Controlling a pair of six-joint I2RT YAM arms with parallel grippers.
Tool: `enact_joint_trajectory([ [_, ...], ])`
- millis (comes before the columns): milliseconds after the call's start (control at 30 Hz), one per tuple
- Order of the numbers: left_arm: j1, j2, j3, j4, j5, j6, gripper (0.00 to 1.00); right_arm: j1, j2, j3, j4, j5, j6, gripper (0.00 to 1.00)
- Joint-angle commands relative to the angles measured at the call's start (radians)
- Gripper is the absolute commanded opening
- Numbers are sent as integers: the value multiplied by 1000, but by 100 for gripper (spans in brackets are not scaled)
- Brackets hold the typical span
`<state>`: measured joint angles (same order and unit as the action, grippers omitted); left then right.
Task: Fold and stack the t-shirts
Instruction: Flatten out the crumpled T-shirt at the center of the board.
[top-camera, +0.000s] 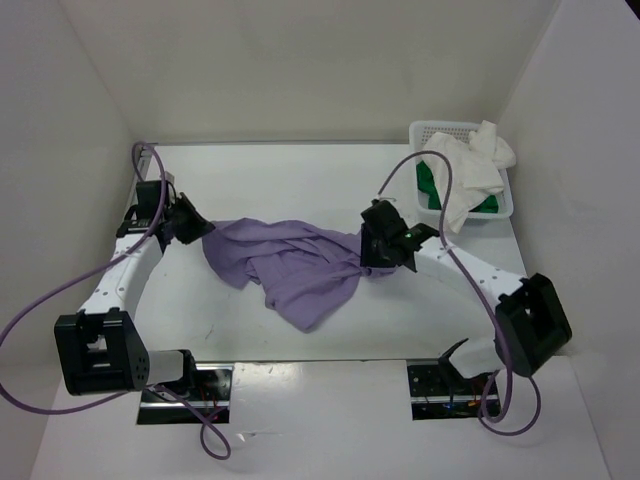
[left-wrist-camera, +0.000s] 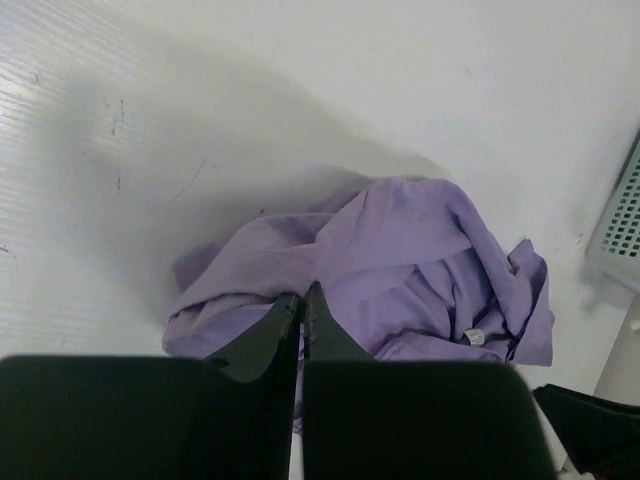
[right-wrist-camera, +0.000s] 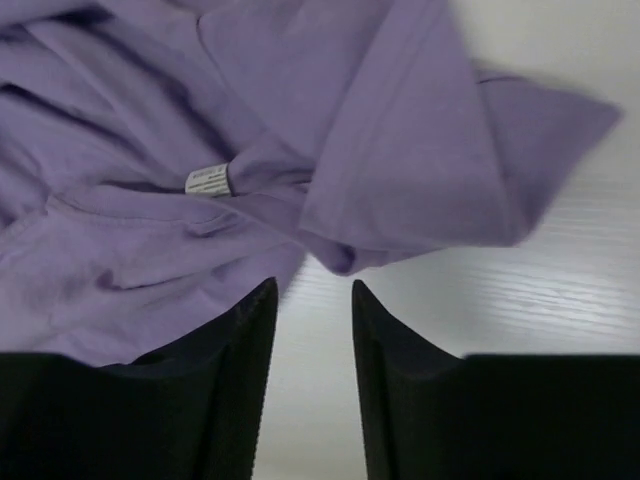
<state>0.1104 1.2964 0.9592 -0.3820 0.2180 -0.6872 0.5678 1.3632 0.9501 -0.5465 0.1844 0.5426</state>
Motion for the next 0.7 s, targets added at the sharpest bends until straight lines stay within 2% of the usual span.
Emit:
enact_joint_trajectory([
  [0, -6, 7, 9, 38, 23, 28, 0, 29, 85, 27, 86, -7, -16, 45],
  [267, -6, 27, 9, 48, 23, 28, 0, 70, 267, 99, 105, 53, -53, 48],
  [333, -6, 36, 9, 48, 23, 28, 0, 70, 286, 110, 105, 110, -43, 45],
  [533, -6, 37, 9, 48, 23, 28, 0, 70, 307, 133, 105, 158, -23, 41],
  [633, -6, 37, 9, 48, 23, 28, 0, 70, 263, 147, 80, 158, -23, 41],
  [667, -6, 37, 9, 48, 23, 28, 0, 70, 251, 160, 71, 145, -23, 45],
])
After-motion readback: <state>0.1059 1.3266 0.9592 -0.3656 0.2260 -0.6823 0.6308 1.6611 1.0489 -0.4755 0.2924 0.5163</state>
